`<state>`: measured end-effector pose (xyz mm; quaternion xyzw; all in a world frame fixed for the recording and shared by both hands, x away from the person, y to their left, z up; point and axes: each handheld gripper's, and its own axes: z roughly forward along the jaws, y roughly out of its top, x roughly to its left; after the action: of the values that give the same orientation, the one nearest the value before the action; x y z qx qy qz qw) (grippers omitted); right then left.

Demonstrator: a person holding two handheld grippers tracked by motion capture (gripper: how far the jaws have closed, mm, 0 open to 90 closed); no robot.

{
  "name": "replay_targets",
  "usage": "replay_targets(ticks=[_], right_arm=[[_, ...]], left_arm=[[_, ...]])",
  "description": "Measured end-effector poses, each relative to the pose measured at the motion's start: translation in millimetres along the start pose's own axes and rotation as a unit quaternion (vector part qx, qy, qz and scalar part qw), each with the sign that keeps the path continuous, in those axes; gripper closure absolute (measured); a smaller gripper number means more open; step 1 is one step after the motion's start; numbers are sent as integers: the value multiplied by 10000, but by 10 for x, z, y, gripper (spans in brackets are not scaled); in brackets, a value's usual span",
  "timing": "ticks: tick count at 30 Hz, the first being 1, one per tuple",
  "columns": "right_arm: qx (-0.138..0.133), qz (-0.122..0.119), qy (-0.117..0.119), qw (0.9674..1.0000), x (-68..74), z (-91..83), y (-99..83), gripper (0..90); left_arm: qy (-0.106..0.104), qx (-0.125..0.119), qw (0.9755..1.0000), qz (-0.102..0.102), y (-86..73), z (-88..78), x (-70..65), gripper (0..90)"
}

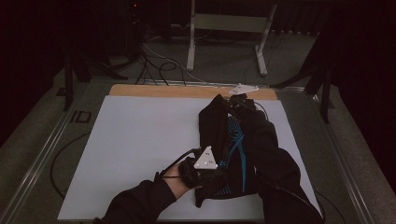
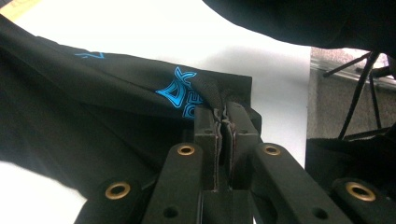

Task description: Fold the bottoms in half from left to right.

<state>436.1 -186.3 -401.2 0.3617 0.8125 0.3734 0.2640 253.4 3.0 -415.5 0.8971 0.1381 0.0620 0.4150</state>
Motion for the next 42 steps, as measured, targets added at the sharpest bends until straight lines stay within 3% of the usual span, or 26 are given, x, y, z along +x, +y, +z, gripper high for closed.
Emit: replay_targets(ticks=[15,26,33,35,42], right_arm=[[240,127,-150,9995,-172,64,-281,889],[445,242,-216,9985,-255,173,-486,888],[557,224,-319,9977,-269,236,-567,886],[604,266,-334,9973,-275,264,-605,885],[695,326,-372,9964,-315,319,-680,883]], left_arm=[[-166,88,9998,-110,-71,303,23,853],[-292,169,9990,-301,-126,540,26,852],[-350,260,9986,-312,-128,641,27,852],[-417,401,9976,-392,-141,728,50,850],[-471,530,9964,-472,-185,883,70,847]])
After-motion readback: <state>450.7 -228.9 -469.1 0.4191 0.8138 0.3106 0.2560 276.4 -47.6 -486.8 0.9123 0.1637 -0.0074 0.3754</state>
